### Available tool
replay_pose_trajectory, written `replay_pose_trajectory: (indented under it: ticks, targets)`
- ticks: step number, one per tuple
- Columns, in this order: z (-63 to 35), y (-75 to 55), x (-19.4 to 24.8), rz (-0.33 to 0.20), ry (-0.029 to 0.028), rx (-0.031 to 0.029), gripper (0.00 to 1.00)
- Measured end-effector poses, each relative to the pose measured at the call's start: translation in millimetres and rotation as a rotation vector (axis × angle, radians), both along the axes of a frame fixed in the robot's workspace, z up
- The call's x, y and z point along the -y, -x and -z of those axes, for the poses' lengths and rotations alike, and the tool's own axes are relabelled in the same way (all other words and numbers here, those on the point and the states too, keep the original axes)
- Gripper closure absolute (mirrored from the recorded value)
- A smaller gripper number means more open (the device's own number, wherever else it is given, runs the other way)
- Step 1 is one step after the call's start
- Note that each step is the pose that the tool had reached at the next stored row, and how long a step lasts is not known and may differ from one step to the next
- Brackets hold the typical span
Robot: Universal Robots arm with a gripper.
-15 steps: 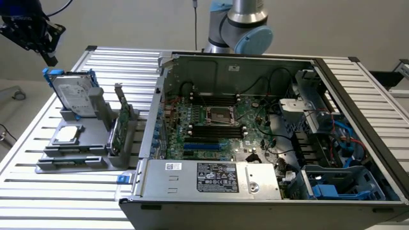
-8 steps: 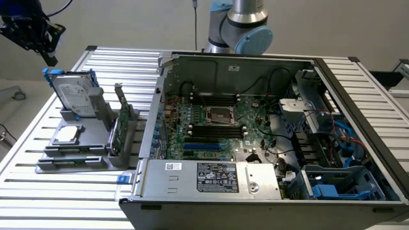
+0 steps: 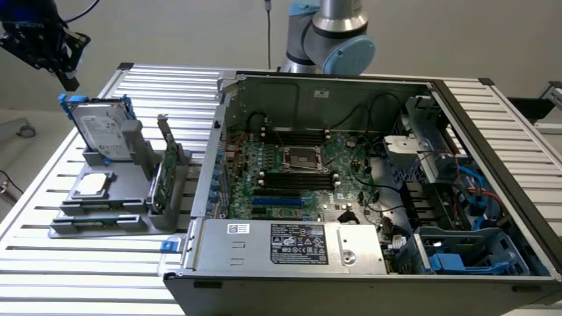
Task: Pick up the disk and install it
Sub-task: 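Pick up the disk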
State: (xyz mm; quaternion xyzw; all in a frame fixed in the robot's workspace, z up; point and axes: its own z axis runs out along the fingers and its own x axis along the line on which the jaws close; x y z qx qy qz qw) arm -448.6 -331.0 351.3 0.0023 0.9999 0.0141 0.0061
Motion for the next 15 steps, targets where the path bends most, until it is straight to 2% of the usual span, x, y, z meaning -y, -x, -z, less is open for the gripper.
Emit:
replay_pose_trajectory:
  ticks: [6,15]
  targets:
    - [-0.3,-0.1,0.1,-0.015,-0.0001,0.0003,0.89]
    - [-0.8,0.0,0.2,-0.179,0.0001,0.0001,0.89]
